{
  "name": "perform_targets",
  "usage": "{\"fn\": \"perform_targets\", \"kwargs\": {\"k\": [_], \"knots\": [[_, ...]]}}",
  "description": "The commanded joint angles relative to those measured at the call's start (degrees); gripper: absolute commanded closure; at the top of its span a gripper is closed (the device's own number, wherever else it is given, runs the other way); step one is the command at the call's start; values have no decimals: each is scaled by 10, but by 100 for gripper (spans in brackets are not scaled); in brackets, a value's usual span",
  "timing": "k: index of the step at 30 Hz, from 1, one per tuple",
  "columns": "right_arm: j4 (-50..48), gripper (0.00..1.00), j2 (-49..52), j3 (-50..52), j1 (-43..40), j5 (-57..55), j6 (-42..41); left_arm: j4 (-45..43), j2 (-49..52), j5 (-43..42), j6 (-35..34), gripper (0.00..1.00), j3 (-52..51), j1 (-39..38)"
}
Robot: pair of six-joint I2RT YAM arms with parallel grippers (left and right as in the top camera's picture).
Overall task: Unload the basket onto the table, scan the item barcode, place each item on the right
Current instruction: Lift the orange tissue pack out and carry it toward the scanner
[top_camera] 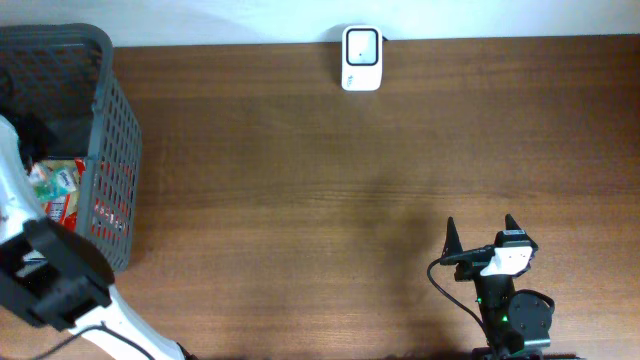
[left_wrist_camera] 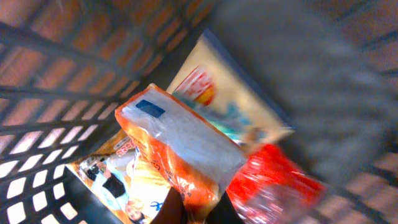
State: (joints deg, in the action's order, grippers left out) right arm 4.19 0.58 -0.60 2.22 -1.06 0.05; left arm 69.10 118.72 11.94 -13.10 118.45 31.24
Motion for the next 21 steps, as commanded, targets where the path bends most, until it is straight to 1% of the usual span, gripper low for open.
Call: {"fn": "perform_targets", "kwargs": {"k": [1, 2, 6, 10, 14, 15, 18, 21], "knots": [[3, 2, -4, 3, -4, -9, 0, 1, -110, -109, -1, 100, 31, -18], [3, 2, -4, 3, -4, -9, 0, 1, -132, -137, -1, 100, 31, -23], [3, 2, -4, 3, -4, -9, 0, -4, -205, -196, -1, 100, 31, -47], [3, 2, -4, 3, -4, -9, 0, -10, -261, -243, -2, 100, 31, -107], [3, 2, -4, 3, -4, -9, 0, 1, -261, -271, -1, 100, 28, -191], [3, 2, -4, 3, -4, -9, 0, 0, -257, -272, -1, 100, 21, -229], [3, 2, -4, 3, -4, -9, 0, -2, -239, -272, -2, 100, 2, -306], [3, 2, -4, 3, -4, -9, 0, -5, -197, -271, -1, 100, -22, -399]]}}
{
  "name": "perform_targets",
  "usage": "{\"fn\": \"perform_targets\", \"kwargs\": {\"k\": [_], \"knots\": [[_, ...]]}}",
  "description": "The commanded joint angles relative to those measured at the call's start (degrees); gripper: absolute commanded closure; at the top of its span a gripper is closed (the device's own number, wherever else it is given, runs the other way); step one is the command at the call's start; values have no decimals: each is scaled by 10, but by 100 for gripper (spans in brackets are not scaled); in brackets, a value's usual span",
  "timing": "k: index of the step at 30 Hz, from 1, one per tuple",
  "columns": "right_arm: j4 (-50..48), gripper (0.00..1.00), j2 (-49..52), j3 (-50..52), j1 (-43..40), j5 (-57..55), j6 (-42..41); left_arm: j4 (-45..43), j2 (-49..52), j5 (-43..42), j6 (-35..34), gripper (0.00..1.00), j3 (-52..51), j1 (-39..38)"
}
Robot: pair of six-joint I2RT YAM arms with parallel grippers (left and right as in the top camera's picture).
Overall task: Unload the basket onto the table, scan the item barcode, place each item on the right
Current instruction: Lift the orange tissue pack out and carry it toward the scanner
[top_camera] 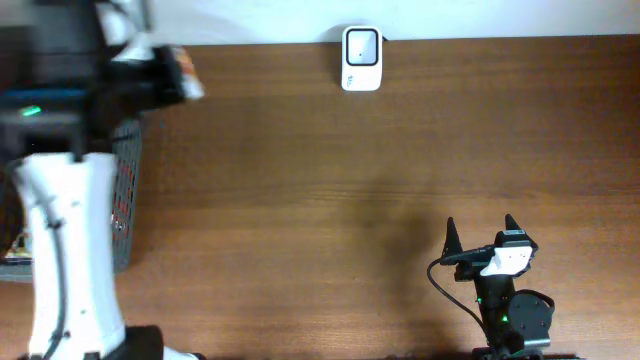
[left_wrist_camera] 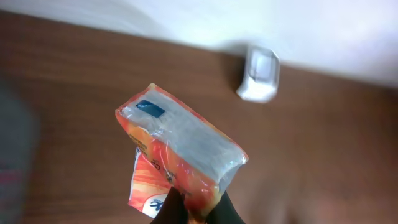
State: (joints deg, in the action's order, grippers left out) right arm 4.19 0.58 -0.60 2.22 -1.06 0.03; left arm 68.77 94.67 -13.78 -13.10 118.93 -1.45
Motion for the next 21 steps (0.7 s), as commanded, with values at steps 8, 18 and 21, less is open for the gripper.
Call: {"fn": "perform_targets", "kwargs": {"k": [8, 18, 21], "knots": [[3, 2, -4, 3, -4, -9, 0, -35, 199, 79, -1, 100, -45, -224], [3, 2, -4, 3, -4, -9, 0, -72, 339, 83, -1, 71, -45, -289], [3, 2, -4, 3, -4, -9, 0, -72, 339, 83, -1, 69, -45, -289]]}}
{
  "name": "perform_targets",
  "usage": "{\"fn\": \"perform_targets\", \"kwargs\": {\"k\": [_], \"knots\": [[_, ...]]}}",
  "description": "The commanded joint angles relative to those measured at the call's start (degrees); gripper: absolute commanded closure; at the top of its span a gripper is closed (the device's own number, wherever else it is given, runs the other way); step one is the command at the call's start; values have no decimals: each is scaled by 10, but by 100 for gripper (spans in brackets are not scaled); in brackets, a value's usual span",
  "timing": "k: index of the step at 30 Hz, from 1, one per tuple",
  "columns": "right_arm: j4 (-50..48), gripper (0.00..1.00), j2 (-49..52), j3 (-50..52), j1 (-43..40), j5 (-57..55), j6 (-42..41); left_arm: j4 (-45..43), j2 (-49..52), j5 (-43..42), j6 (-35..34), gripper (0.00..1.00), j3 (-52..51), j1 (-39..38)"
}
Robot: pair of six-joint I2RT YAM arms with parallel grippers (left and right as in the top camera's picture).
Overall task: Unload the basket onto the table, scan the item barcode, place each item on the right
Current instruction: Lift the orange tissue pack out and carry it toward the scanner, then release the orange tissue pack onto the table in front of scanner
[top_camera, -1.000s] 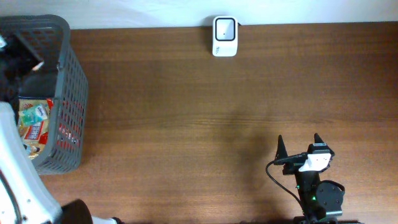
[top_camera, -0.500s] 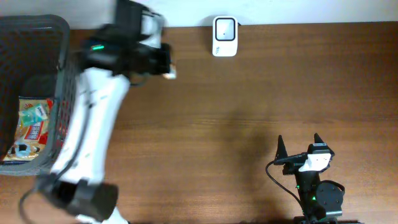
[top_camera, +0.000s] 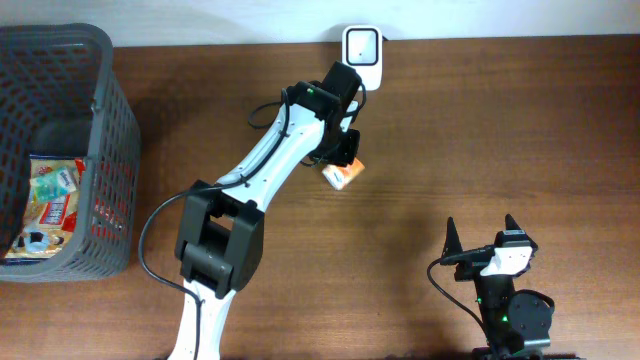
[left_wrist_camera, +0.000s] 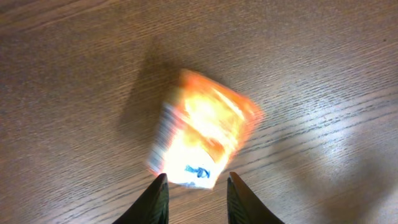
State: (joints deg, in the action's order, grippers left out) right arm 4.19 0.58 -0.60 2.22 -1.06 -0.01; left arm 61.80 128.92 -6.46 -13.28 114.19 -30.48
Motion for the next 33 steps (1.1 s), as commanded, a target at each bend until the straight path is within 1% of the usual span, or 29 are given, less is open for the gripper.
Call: {"fn": "perform_targets", "kwargs": {"k": [1, 4, 6, 8, 9, 12, 13, 14, 15, 17, 18, 19, 22, 23, 25, 28, 33], "knots": [[3, 2, -4, 3, -4, -9, 0, -3, -3, 10, 0, 66, 2, 1], [3, 2, -4, 3, -4, -9, 0, 3, -4, 10, 1, 70, 15, 3], [3, 2, -4, 3, -4, -9, 0, 37, -4, 23, 1, 73, 59, 13], [3, 2, -4, 3, -4, -9, 0, 106, -4, 55, 1, 70, 141, 29], [3, 2, -4, 3, -4, -9, 0, 136, -4, 69, 1, 66, 180, 35], [3, 2, -4, 3, -4, -9, 0, 246, -4, 117, 1, 62, 332, 58], [3, 2, -4, 3, -4, -9, 0, 273, -4, 134, 1, 60, 375, 64], [3, 2, -4, 3, -4, -9, 0, 294, -4, 149, 1, 52, 408, 69], [3, 2, -4, 3, -4, -9, 0, 323, -4, 169, 0, 40, 462, 77], [3, 2, -4, 3, -4, -9, 0, 349, -4, 180, 5, 29, 538, 92], [3, 2, -4, 3, -4, -9, 0, 349, -10, 177, 13, 24, 562, 100], [3, 2, -4, 3, -4, -9, 0, 349, -18, 178, 13, 23, 579, 109], [3, 2, -4, 3, -4, -9, 0, 349, -49, 191, 14, 18, 613, 148], [3, 2, -4, 3, -4, -9, 0, 349, -67, 201, 14, 9, 612, 169], [3, 2, -4, 3, -4, -9, 0, 349, -89, 197, 24, 5, 612, 199], [3, 2, -4, 3, -4, -9, 0, 349, -133, 193, 24, 1, 606, 255], [3, 2, -4, 3, -4, -9, 0, 349, -188, 194, 24, 1, 560, 326]]}}
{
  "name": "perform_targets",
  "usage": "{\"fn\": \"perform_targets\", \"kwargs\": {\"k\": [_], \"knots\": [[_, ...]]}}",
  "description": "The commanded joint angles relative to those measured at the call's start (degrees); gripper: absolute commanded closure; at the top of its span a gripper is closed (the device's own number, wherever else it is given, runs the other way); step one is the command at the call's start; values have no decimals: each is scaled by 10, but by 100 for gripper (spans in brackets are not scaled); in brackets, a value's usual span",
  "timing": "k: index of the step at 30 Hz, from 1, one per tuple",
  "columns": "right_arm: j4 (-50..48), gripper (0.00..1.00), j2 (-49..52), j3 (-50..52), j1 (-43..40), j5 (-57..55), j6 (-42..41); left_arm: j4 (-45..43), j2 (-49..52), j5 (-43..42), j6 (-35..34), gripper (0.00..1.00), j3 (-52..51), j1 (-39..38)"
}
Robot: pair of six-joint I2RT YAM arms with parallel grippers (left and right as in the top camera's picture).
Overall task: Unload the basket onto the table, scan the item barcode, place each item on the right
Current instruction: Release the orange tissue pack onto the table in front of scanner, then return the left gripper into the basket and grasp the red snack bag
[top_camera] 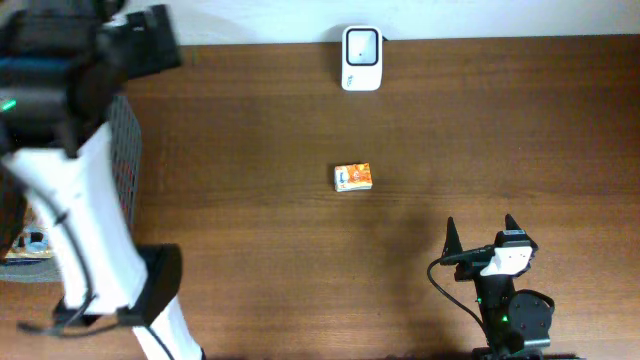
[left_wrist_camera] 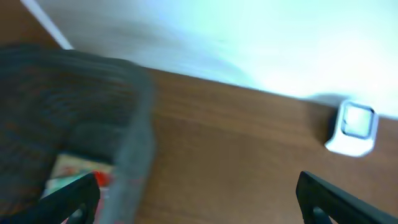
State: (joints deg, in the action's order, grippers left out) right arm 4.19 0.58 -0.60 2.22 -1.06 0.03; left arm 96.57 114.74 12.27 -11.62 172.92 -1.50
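Note:
The orange packet (top_camera: 353, 177) lies flat on the wooden table, a short way in front of the white scanner (top_camera: 361, 45) at the back edge. My left arm (top_camera: 80, 120) is blurred at the far left, over the basket. In the left wrist view the left gripper (left_wrist_camera: 199, 202) is wide open and empty, its fingers (left_wrist_camera: 68, 196) spread apart, looking at the grey basket (left_wrist_camera: 124, 124) and the scanner (left_wrist_camera: 354, 127). My right gripper (top_camera: 482, 232) rests open near the front right, far from the packet.
The grey mesh basket (top_camera: 125, 170) stands at the table's left end, mostly covered by my left arm. Colourful packets (left_wrist_camera: 68, 171) lie inside it. A white wall runs behind the table's back edge.
My left gripper was open just above the orange packet at mid-table. Now it is back at the far left by the basket, empty. The packet stays on the table. The right arm is unchanged.
My left gripper was shut on the orange packet inside the basket. Then it held the packet above the table's back left. Then the packet lay in front of the scanner with the fingers open over it. Now the gripper is back at the basket.

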Motion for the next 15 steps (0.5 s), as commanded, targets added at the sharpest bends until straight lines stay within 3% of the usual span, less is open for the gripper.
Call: {"fn": "perform_targets", "kwargs": {"k": [1, 8, 15], "knots": [[3, 2, -4, 3, -4, -9, 0, 1, -54, 6, 7, 1, -44, 53], [3, 2, -4, 3, -4, -9, 0, -17, -51, 4, -42, 1, -167, 211], [3, 2, -4, 3, -4, -9, 0, -96, -50, -86, -33, 0, -384, 319]]}}
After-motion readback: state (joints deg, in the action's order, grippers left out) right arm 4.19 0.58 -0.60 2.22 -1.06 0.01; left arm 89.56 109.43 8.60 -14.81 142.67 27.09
